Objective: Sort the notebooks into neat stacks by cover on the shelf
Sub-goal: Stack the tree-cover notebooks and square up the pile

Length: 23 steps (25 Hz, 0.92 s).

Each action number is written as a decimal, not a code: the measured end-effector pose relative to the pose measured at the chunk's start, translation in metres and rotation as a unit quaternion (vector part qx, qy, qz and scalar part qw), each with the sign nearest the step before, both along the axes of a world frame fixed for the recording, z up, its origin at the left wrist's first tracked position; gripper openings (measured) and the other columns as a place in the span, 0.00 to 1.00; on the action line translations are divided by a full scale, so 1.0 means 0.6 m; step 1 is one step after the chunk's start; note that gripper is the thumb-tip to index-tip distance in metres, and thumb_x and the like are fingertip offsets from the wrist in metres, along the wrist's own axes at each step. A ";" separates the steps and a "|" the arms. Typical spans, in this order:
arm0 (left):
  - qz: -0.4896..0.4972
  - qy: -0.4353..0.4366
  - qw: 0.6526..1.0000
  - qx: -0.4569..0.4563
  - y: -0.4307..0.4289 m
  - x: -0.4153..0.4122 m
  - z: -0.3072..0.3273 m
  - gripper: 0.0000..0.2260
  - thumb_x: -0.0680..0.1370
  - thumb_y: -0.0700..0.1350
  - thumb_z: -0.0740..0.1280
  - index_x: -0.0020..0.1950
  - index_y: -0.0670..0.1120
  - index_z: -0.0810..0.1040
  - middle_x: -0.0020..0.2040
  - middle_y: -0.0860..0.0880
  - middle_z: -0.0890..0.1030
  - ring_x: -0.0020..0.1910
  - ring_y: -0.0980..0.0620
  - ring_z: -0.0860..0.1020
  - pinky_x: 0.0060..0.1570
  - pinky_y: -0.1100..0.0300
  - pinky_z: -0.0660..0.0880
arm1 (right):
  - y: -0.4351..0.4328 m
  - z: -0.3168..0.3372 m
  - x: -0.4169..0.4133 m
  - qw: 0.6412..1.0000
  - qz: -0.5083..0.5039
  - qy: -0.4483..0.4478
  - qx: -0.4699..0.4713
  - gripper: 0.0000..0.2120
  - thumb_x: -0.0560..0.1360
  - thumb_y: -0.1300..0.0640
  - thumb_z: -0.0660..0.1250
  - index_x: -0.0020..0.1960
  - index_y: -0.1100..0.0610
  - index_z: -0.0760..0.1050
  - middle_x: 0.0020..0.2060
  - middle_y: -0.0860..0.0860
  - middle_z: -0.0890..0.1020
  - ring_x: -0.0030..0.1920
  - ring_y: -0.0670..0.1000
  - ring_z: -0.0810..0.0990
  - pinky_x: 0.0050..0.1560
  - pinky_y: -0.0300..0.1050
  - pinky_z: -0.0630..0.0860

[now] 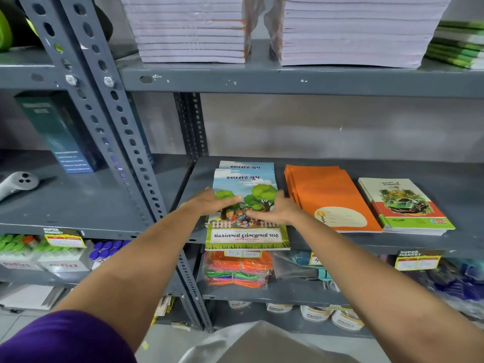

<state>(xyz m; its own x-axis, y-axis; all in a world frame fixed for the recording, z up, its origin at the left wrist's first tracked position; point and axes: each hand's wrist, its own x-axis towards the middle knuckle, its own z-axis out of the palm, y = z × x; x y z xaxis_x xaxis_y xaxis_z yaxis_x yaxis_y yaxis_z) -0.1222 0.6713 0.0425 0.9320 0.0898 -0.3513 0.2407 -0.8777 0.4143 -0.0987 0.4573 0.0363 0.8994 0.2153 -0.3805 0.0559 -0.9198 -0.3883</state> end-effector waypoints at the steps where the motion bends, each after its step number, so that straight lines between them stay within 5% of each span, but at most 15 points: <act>1: -0.039 0.012 0.999 0.005 0.001 -0.002 0.004 0.44 0.60 0.81 0.56 0.73 0.63 0.63 0.76 0.47 0.64 0.75 0.43 0.63 0.70 0.46 0.63 | 0.001 0.002 -0.008 0.999 0.021 0.027 0.001 0.63 0.59 0.24 0.67 0.78 0.56 0.43 0.77 0.60 0.54 0.75 0.60 0.61 0.70 0.53 0.65; 3: -0.072 0.050 0.996 0.011 0.003 -0.006 0.008 0.52 0.57 0.80 0.62 0.77 0.63 0.52 0.80 0.47 0.53 0.78 0.44 0.54 0.74 0.47 0.58 | 0.003 0.006 -0.020 0.993 0.092 0.063 -0.027 0.70 0.56 0.28 0.73 0.75 0.49 0.26 0.76 0.57 0.32 0.78 0.60 0.48 0.75 0.56 0.56; 5: -0.065 0.106 0.992 0.032 0.003 -0.012 0.010 0.67 0.50 0.80 0.67 0.78 0.56 0.38 0.80 0.48 0.49 0.78 0.46 0.55 0.74 0.49 0.58 | 0.001 0.001 -0.024 0.983 0.147 0.083 -0.073 0.72 0.55 0.32 0.77 0.72 0.46 0.22 0.72 0.55 0.24 0.77 0.62 0.45 0.75 0.59 0.55; 8: -0.095 0.156 0.980 0.075 -0.005 -0.034 0.008 0.70 0.53 0.74 0.73 0.74 0.53 0.25 0.80 0.46 0.46 0.79 0.46 0.51 0.75 0.49 0.56 | -0.005 -0.019 -0.025 0.981 0.162 0.055 -0.093 0.74 0.54 0.38 0.81 0.74 0.45 0.25 0.73 0.55 0.26 0.77 0.63 0.41 0.74 0.63 0.54; 12: -0.107 0.123 0.982 0.092 -0.019 -0.060 -0.005 0.70 0.59 0.61 0.80 0.72 0.53 0.21 0.80 0.41 0.44 0.79 0.43 0.46 0.75 0.46 0.55 | -0.017 -0.035 -0.026 0.980 0.175 -0.022 -0.088 0.67 0.56 0.37 0.79 0.78 0.47 0.36 0.77 0.56 0.35 0.77 0.64 0.47 0.73 0.62 0.59; 18: -0.072 0.028 0.993 0.093 0.002 -0.047 -0.019 0.67 0.58 0.52 0.83 0.78 0.48 0.35 0.74 0.38 0.63 0.71 0.39 0.67 0.68 0.48 0.68 | -0.018 -0.052 -0.019 0.972 0.185 -0.110 -0.091 0.61 0.58 0.31 0.74 0.78 0.52 0.46 0.77 0.61 0.46 0.72 0.64 0.64 0.68 0.56 0.69; 23: -0.033 -0.034 0.997 0.059 0.018 -0.035 -0.021 0.42 0.59 0.47 0.83 0.66 0.44 0.64 0.59 0.45 0.77 0.60 0.44 0.76 0.56 0.55 0.74 | -0.008 -0.043 -0.003 0.959 0.221 -0.139 -0.109 0.51 0.67 0.33 0.68 0.78 0.55 0.48 0.77 0.60 0.49 0.68 0.64 0.70 0.63 0.52 0.74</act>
